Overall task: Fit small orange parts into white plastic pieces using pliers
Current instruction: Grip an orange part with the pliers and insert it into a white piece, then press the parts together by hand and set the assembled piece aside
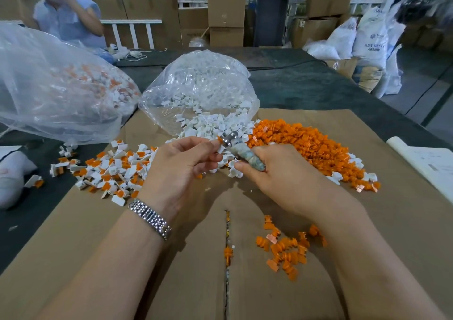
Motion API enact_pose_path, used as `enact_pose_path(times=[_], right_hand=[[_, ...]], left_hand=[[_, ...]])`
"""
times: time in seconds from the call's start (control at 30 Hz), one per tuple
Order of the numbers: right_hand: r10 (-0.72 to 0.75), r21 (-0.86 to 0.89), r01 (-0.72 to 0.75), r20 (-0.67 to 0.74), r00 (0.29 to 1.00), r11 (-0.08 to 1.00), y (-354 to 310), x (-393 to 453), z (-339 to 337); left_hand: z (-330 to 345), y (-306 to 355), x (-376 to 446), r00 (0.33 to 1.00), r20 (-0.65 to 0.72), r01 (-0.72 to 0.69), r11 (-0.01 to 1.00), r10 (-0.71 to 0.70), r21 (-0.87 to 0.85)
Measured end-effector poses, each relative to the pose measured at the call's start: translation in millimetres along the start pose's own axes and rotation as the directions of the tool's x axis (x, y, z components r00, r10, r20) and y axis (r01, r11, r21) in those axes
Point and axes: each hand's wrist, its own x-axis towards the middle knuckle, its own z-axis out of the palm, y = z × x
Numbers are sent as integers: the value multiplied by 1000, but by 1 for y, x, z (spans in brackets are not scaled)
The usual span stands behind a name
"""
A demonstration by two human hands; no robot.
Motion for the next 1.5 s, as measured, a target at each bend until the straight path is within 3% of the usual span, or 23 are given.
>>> enact_pose_path(times=[0.33,0.4,0.47,0.57,0.7,0.77,0.87,0.93,1.0,1.07,1.17,1.23,1.3,1.4,1.5], right_hand=[[31,-147,-27,25,999,989,4,3,1],[38,-142,-40,-13,999,989,8,1,-3],[76,-177,-94,-109,991,980,16,1,-9],[189,-311,-251,-216,958,917,31,4,-15],[330,-369,-398,-236,914,840,47,9,-12],[370,-363,-425,-213,904,829,49,11,-10],[402,-387,-441,-182,898,810,49,12,-8],[422,-384,-453,-167,891,804,50,13,-8],[439,-367,-460,-143,887,809,50,13,-7],[452,-332,-462,-111,885,822,49,13,-7],[435,-326,-457,-142,889,827,45,11,-11],[354,-257,-386,-163,921,886,43,9,-17],[287,-146,-294,-63,956,945,40,5,-22],[257,-193,-229,140,956,954,34,0,-22],[248,-252,-206,148,957,946,32,0,-21]], left_hand=[[-1,-3,5,999,24,44,998,-45,39],[-5,-2,6,999,8,35,998,-35,45],[-10,-1,8,998,-65,3,982,10,188],[-19,-1,9,965,-184,-34,788,186,615],[-24,2,8,908,-199,27,424,368,905],[-25,-1,8,889,-136,11,276,438,961],[-14,-7,4,864,56,-204,246,501,948],[-1,-14,0,848,273,-403,216,454,889],[13,-24,-2,781,523,-576,72,342,814],[23,-32,-4,721,652,-660,-52,235,749],[27,-40,-5,710,684,-678,-100,170,729],[26,-41,-5,699,696,-689,-106,164,717],[26,-40,-5,693,696,-692,-98,188,715],[27,-39,-4,709,671,-677,-61,217,734],[25,-38,-2,731,643,-655,-33,227,755]])
